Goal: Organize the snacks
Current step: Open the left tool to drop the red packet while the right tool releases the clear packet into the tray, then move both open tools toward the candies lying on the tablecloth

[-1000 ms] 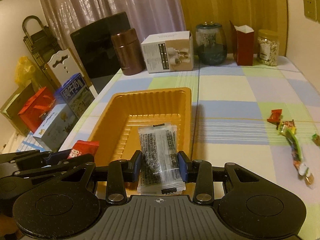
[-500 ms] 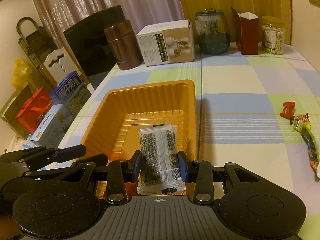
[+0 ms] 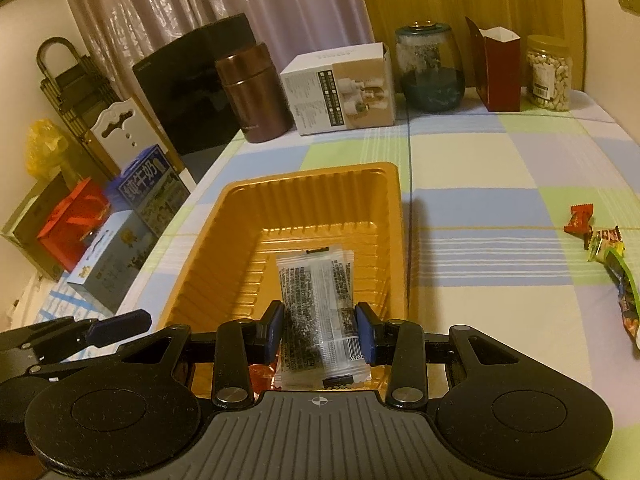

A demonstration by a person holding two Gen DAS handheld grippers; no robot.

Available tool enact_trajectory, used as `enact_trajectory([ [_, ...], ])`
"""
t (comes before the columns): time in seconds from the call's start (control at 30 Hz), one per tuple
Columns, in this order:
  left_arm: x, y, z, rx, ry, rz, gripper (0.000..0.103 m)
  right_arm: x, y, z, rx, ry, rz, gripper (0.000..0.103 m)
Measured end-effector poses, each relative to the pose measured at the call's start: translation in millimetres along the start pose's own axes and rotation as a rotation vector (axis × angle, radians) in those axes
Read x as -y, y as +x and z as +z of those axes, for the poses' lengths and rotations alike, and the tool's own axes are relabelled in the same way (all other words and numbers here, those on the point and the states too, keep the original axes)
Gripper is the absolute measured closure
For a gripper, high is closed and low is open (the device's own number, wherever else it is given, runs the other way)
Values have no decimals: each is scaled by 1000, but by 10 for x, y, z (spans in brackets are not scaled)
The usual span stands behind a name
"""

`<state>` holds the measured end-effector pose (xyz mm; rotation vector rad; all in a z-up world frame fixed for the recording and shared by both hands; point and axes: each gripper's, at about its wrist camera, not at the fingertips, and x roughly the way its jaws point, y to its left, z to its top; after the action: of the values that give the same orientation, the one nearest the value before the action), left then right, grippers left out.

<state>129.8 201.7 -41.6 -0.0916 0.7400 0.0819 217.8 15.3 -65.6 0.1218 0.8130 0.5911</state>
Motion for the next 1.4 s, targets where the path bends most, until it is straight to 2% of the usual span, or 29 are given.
enact_trajectory([
  [0.17, -22, -41, 12, 5, -2, 5, 64, -26, -3, 25, 27, 13, 37, 62],
  [0.2, -21, -50, 14, 5, -3, 9, 64, -26, -13, 34, 32, 17, 43, 53],
  [0.27, -19, -82, 22, 6, -3, 17, 62, -12, -71, 36, 56, 33, 41, 44],
  [0.57, 74, -356, 1, 36, -37, 8, 58, 170, -531, -115, 90, 105, -11, 44],
  [0.8, 304, -674, -94, 51, -40, -15, 53, 171, -991, -305, 129, 104, -48, 44],
  [1.0, 510, -920, -224, 54, -42, -38, 47, 147, -1330, -501, 148, 90, -83, 44],
  [1.17, 666, -1086, -312, 52, -37, -53, 38, 178, -1587, -638, 160, 85, -113, 44],
  [1.4, 856, -1201, -334, 60, -20, -63, 31, 325, -1849, -753, 177, 104, -151, 44],
])
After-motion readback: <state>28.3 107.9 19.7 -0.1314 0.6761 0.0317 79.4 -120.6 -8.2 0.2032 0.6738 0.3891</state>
